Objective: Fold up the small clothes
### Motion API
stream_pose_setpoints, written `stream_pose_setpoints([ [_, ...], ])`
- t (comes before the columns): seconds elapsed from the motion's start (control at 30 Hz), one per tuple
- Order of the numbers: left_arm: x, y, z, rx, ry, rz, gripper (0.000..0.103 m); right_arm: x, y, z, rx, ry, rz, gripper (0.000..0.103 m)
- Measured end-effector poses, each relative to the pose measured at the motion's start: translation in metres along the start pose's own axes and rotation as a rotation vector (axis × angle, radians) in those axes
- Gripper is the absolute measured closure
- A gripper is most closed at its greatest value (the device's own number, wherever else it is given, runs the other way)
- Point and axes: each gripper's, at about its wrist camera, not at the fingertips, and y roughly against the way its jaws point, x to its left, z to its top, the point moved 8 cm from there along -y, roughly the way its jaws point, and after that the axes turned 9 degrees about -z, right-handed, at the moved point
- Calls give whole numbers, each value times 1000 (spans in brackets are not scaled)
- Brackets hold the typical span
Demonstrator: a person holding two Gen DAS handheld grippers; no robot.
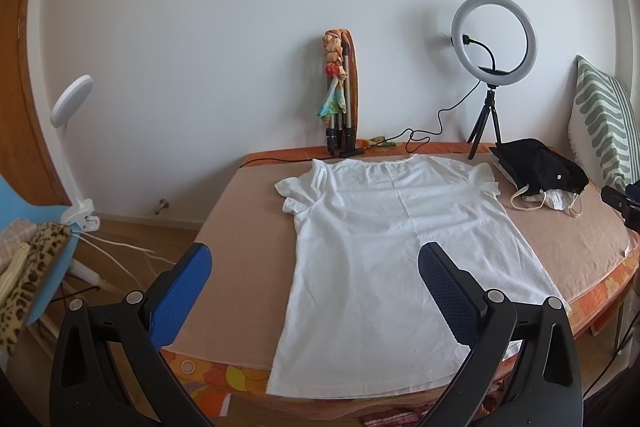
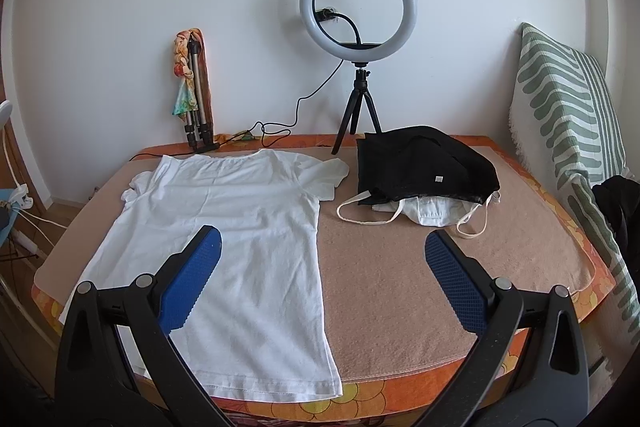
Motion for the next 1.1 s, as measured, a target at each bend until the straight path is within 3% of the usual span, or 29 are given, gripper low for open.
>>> stream_pose_setpoints([
  [0.47,13,-8,-4,25,18,-20,1,16,3,13,-13,-32,54,0],
  [0.57,30,-11,-14,15,59,-69,11,34,8,25,-35,-6,79,0],
  [0.73,54,-34,-50,150,155,-120,21,76,0,40,-21,42,157,0],
  [0.9,61,-60,-96,293,191,-144,49,146,-17,52,48,118,291,0],
  [1.1,63,-76,-132,405,255,-190,56,226,-42,69,118,194,387,8],
])
